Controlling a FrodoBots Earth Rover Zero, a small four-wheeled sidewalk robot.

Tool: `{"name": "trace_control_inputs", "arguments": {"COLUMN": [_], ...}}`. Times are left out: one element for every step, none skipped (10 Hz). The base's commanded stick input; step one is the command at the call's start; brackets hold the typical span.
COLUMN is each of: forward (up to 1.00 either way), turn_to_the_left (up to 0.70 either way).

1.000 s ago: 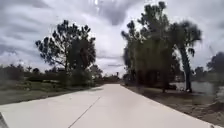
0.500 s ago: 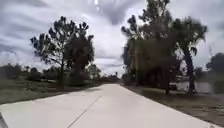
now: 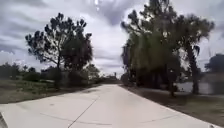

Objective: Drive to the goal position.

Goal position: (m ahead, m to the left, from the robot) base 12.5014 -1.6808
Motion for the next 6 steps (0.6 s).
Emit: {"name": "trace_control_inputs", "arguments": {"forward": [0.85,0.85,0.85,0.85,0.85,0.85], "turn_to_the_left": [0.0,0.0,0.0,0.0,0.0,0.0]}}
